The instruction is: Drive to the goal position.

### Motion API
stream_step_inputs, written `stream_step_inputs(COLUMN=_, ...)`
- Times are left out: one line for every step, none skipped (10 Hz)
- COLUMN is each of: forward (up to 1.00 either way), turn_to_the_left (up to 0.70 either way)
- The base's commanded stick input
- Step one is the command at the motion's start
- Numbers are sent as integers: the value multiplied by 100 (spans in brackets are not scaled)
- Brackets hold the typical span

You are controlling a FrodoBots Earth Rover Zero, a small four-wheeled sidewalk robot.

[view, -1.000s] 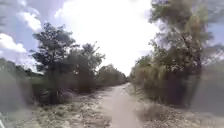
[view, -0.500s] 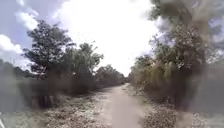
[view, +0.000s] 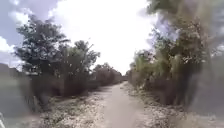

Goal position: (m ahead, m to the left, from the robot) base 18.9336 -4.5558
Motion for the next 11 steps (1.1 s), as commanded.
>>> stream_step_inputs(forward=70, turn_to_the_left=1)
stream_step_inputs(forward=70, turn_to_the_left=0)
stream_step_inputs(forward=70, turn_to_the_left=0)
stream_step_inputs(forward=70, turn_to_the_left=0)
stream_step_inputs(forward=70, turn_to_the_left=0)
stream_step_inputs(forward=70, turn_to_the_left=0)
stream_step_inputs(forward=70, turn_to_the_left=0)
stream_step_inputs(forward=70, turn_to_the_left=0)
stream_step_inputs(forward=70, turn_to_the_left=0)
stream_step_inputs(forward=70, turn_to_the_left=0)
stream_step_inputs(forward=70, turn_to_the_left=0)
